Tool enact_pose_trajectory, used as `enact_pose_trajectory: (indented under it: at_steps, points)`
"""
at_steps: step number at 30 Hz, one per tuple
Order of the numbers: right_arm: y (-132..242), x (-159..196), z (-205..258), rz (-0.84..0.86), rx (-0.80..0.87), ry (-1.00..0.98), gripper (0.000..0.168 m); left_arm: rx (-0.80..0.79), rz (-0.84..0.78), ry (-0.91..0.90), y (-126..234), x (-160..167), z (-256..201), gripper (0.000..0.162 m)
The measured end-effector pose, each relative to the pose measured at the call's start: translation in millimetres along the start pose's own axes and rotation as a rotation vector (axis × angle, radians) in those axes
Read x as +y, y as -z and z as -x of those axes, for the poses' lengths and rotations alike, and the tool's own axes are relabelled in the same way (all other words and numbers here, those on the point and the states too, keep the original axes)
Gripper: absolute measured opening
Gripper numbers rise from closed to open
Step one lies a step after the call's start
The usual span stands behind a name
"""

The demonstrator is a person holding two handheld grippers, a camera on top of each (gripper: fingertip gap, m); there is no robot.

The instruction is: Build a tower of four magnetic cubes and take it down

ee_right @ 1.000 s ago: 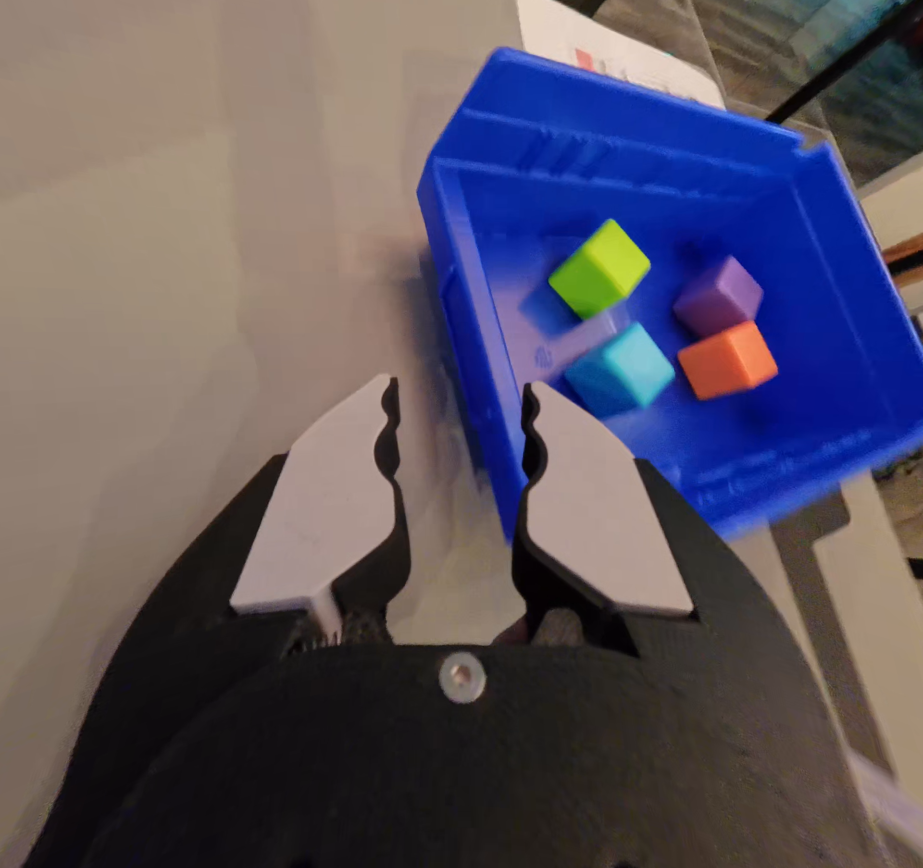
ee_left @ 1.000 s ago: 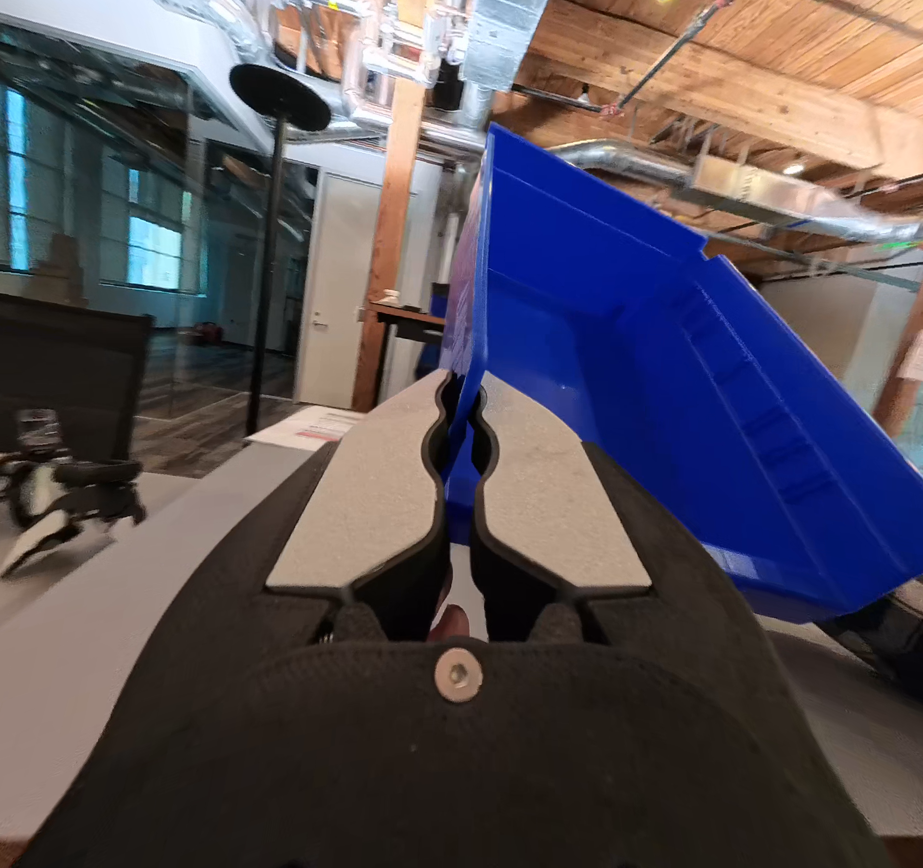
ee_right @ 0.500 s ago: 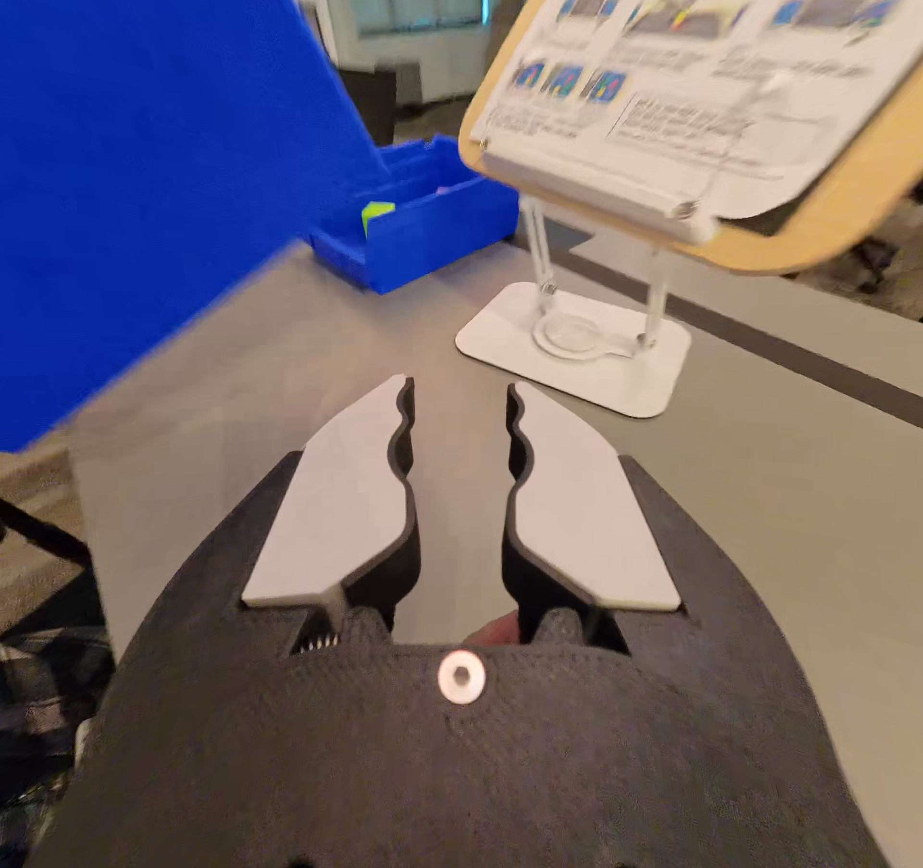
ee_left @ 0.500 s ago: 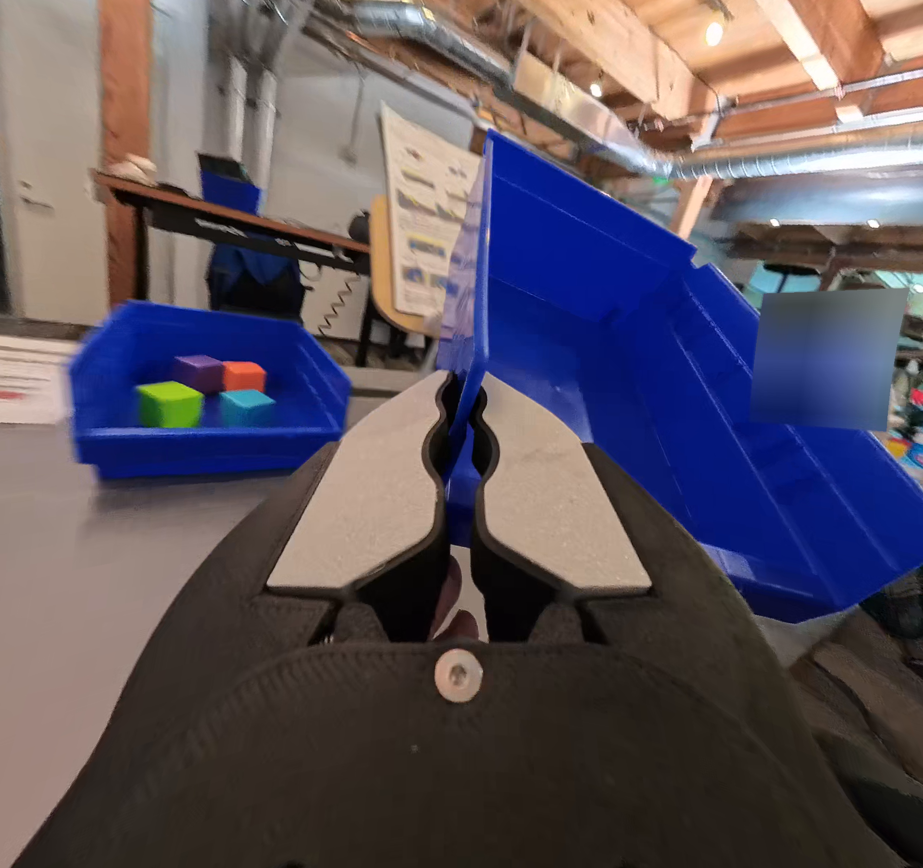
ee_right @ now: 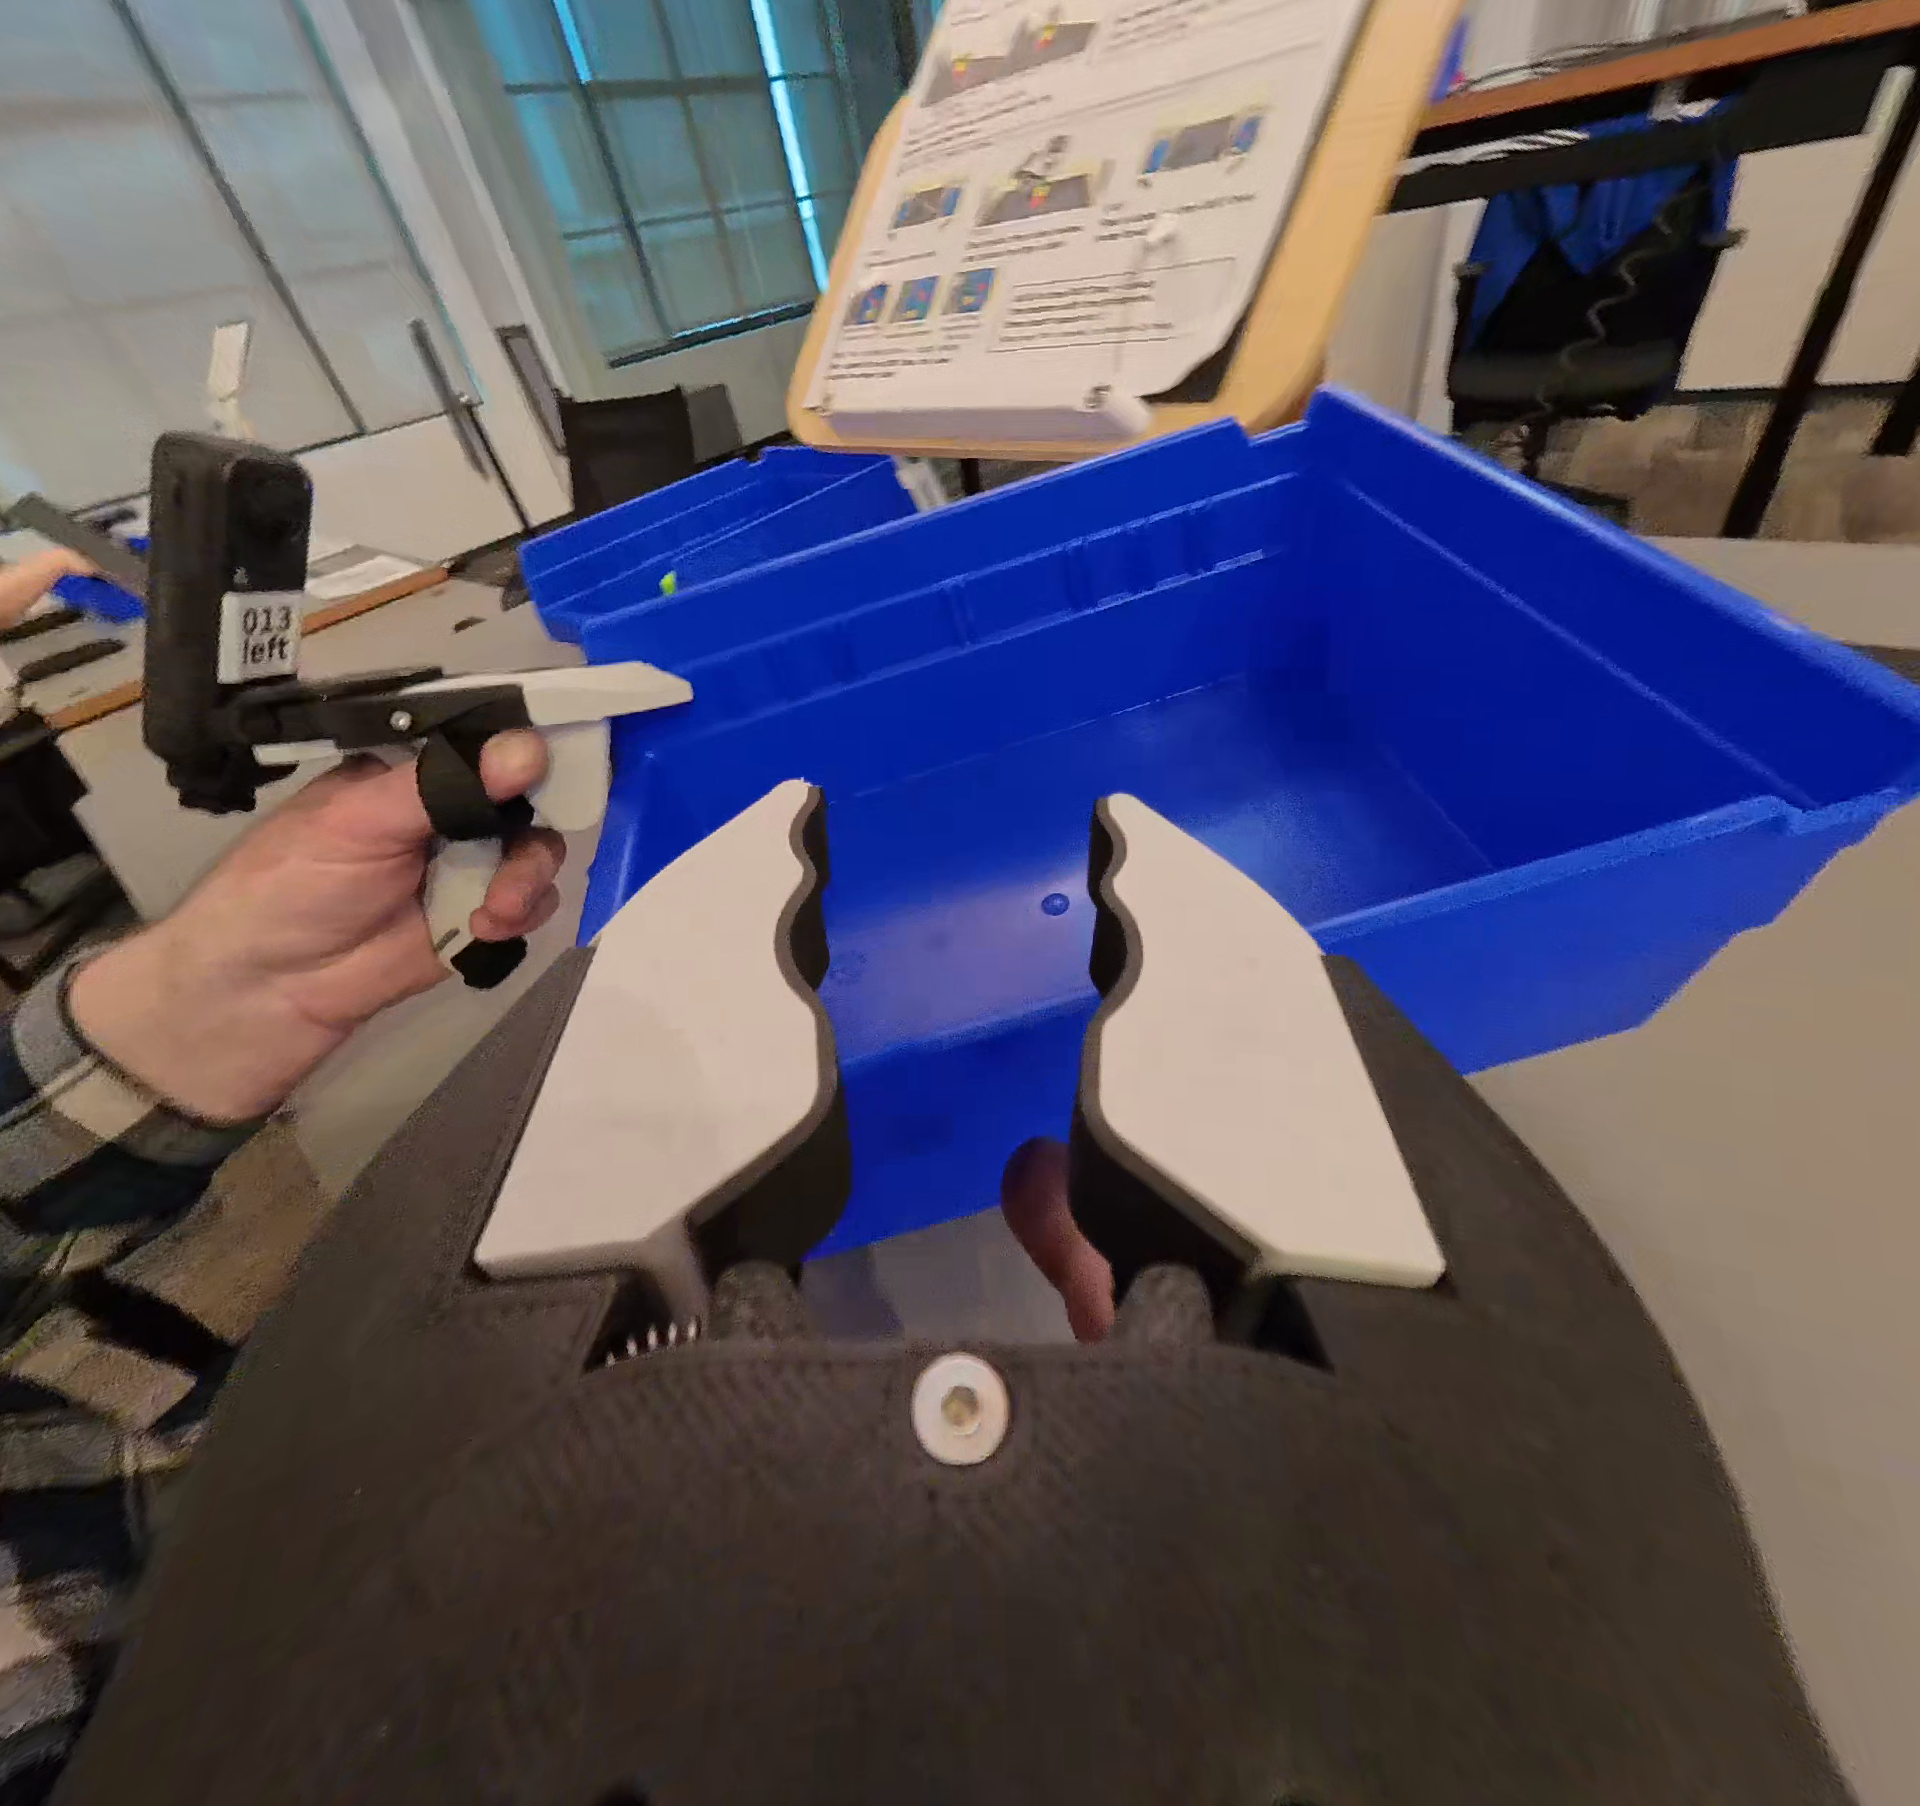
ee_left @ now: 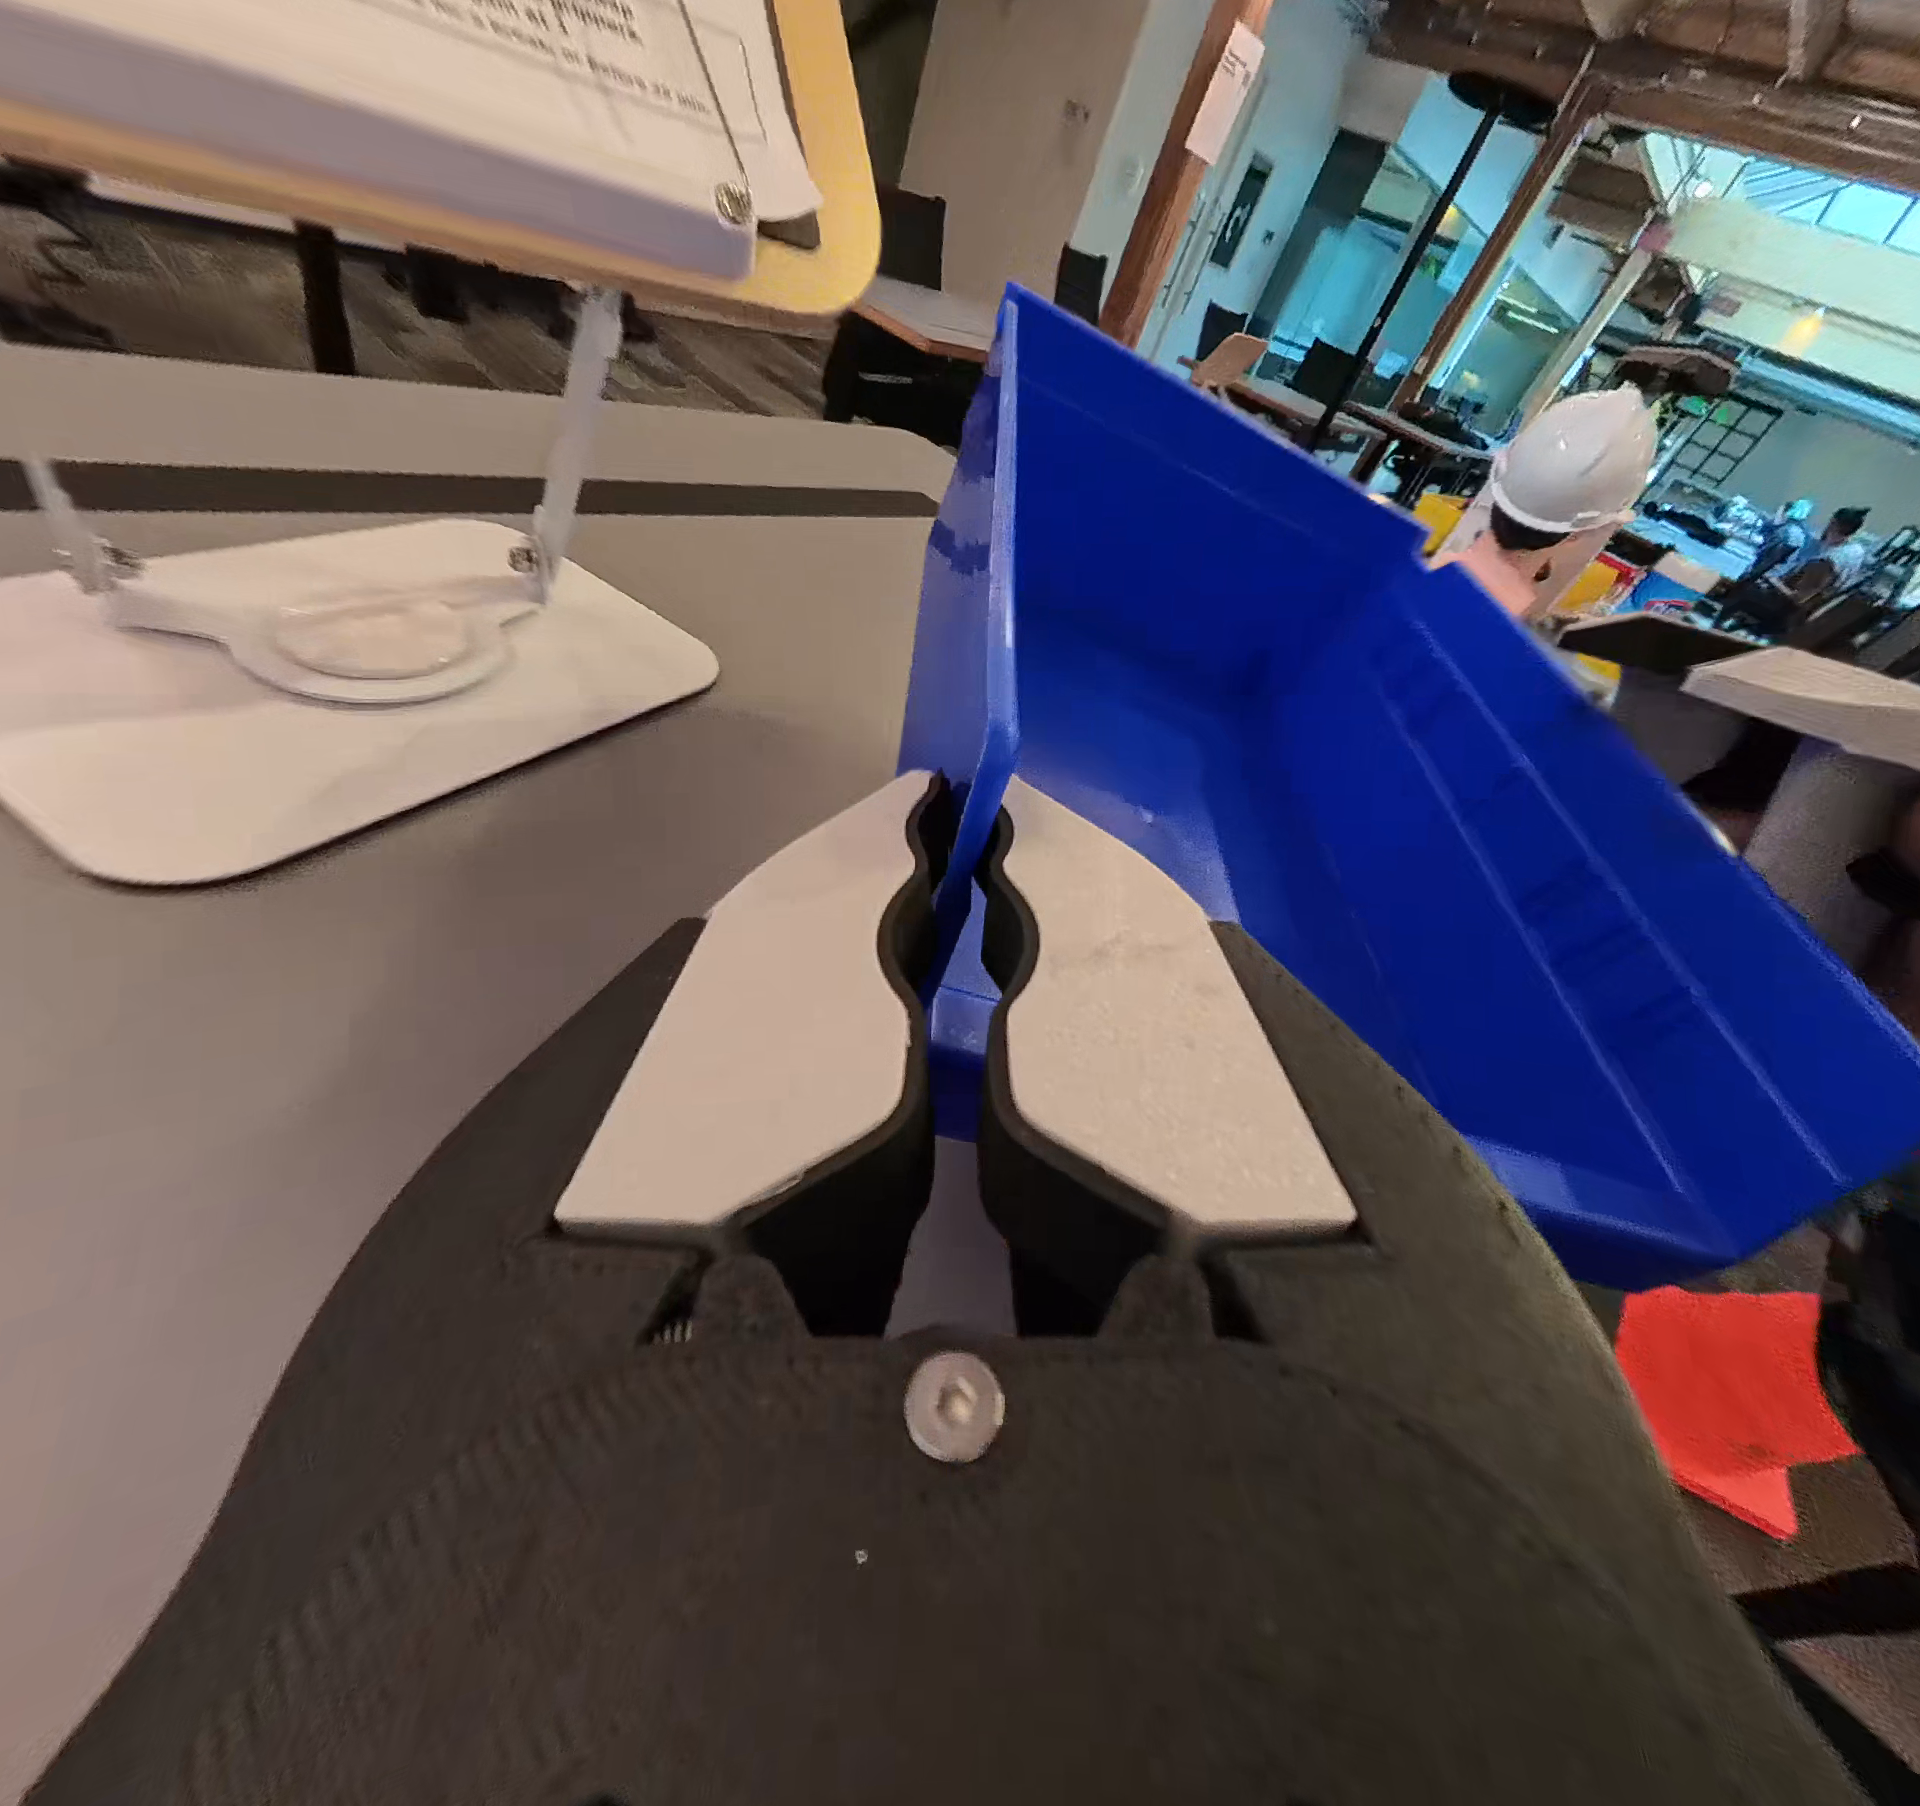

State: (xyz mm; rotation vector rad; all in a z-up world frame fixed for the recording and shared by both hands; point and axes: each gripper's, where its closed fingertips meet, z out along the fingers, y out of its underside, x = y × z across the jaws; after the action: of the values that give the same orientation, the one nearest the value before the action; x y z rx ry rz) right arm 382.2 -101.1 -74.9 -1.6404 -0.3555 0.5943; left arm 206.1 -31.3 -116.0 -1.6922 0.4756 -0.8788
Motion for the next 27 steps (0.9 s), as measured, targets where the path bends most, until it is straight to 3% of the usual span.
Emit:
enact_pose_trajectory:
  at_steps: [8, 13, 18, 19, 23, 27]
  points:
    - [-23, 20, -64, 0.062, 0.039, -0.108, 0.049, 0.031, 0.076, 0.102, -58, 26, -7, 0.01]
    - [-22, 17, -86, 0.112, 0.135, -0.001, 0.049, 0.07, 0.161, 0.055, -72, 43, -13, 0.013]
    - [18, 24, -53, 0.218, 0.23, 0.167, 0.047, 0.105, 0.203, 0.008, -71, 46, -24, 0.015]
    - [25, 29, -47, 0.243, 0.26, 0.201, 0.054, 0.105, 0.213, -0.007, -70, 47, -24, 0.014]
    - [32, 61, -33, 0.316, 0.291, 0.207, 0.057, 0.117, 0.243, -0.02, -67, 50, -32, 0.015]
    - [34, 61, -59, 0.343, 0.414, 0.249, 0.026, 0.139, 0.276, -0.047, -68, 57, -49, 0.018]
